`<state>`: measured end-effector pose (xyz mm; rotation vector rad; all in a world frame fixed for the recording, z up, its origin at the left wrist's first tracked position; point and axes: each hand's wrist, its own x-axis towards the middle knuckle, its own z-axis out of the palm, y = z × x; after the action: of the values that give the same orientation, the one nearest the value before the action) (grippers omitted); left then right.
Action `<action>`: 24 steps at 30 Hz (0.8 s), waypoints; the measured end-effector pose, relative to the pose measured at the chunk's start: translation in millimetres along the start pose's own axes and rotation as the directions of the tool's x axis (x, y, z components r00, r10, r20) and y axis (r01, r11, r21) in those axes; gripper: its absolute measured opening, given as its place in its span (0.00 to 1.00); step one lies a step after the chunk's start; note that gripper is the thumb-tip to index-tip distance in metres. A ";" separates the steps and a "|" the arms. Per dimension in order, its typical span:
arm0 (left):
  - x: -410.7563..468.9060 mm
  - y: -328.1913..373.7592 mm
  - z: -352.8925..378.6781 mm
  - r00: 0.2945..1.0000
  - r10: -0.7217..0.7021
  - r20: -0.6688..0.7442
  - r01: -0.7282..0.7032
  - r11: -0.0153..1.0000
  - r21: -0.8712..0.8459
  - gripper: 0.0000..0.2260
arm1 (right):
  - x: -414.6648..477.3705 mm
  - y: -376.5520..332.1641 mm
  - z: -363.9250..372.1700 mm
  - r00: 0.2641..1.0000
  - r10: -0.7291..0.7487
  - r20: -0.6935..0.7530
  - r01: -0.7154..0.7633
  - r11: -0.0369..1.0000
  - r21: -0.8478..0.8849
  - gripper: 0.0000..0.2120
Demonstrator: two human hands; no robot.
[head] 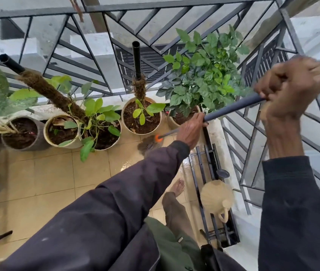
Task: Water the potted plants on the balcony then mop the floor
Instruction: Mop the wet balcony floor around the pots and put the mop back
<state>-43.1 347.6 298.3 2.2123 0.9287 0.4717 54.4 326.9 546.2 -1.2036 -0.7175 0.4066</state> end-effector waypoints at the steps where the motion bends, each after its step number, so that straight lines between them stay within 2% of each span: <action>1: 13.4 2.2 1.7 1.000 -0.008 -0.002 0.008 1.000 -0.010 0.10 | 3.8 2.4 -0.8 1.000 -0.020 -0.017 0.019 1.000 -0.015 0.23; 4: 46.9 -6.5 9.7 0.997 -0.041 0.071 0.041 0.999 -0.006 0.10 | 0.2 24.9 -4.9 0.991 0.007 -0.137 -0.027 0.989 -0.144 0.17; 7: 57.1 -27.2 18.1 0.977 -0.074 0.198 0.072 0.997 0.018 0.09 | -14.4 45.4 -11.1 0.968 0.054 -0.246 -0.100 0.979 -0.180 0.16; 13: 47.3 -17.8 17.8 0.977 -0.080 0.197 0.083 0.997 -0.005 0.05 | -12.1 37.8 -11.9 0.962 0.042 -0.271 -0.099 0.975 -0.201 0.16; 18: 26.4 -10.2 6.7 0.977 -0.115 0.180 0.106 0.993 0.057 0.11 | -25.3 30.8 -3.8 0.966 0.034 -0.257 -0.090 0.974 -0.209 0.16; 24: -19.6 -6.2 -0.4 0.975 -0.149 0.164 0.136 0.987 0.088 0.10 | -43.3 21.8 2.5 0.967 0.078 -0.244 -0.118 0.981 -0.155 0.16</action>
<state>-59.6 336.7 292.9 2.1954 1.0187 0.1802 23.5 308.1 513.9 -1.4246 -0.4938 0.2815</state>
